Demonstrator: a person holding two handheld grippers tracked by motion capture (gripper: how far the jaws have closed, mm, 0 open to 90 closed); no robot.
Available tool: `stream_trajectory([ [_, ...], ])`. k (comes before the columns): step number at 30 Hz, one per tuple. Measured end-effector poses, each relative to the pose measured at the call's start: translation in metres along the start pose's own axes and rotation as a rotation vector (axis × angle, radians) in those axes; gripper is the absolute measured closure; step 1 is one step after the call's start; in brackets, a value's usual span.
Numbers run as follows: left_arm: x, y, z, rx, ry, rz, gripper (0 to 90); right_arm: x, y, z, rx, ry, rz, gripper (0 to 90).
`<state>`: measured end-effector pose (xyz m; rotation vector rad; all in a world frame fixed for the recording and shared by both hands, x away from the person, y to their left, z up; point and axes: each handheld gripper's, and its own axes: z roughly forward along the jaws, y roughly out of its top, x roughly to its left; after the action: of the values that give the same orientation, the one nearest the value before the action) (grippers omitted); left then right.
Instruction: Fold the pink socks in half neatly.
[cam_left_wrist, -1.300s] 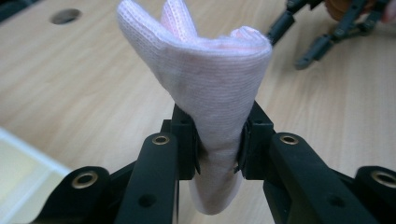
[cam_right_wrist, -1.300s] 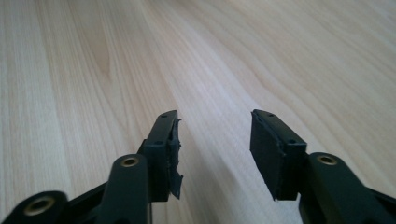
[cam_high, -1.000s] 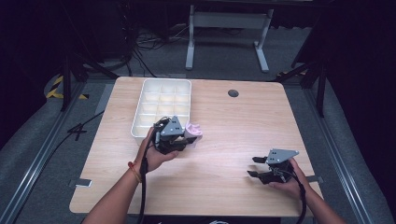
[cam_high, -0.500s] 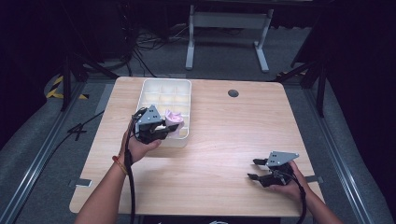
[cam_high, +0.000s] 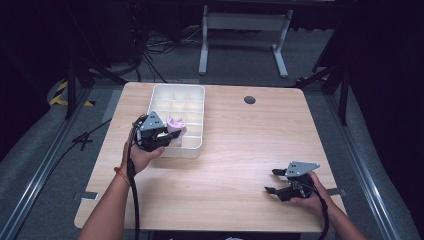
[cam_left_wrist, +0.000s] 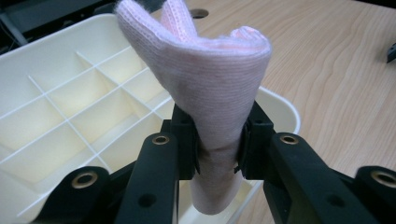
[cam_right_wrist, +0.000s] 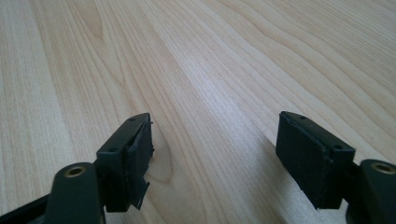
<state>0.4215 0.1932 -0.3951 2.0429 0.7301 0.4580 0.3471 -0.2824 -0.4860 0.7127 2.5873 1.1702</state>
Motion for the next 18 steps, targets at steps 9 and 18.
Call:
stream_trajectory([
  [9, 0.006, -0.006, 0.004, 0.028, 0.035, -0.007, 72.4, 0.0, 0.0, 0.0, 0.0, 0.004, -0.005, 26.6],
  [18, 0.009, -0.01, 0.014, 0.026, 0.037, 0.0, 72.3, 0.0, 0.0, 0.0, 0.0, 0.004, -0.006, 26.5],
])
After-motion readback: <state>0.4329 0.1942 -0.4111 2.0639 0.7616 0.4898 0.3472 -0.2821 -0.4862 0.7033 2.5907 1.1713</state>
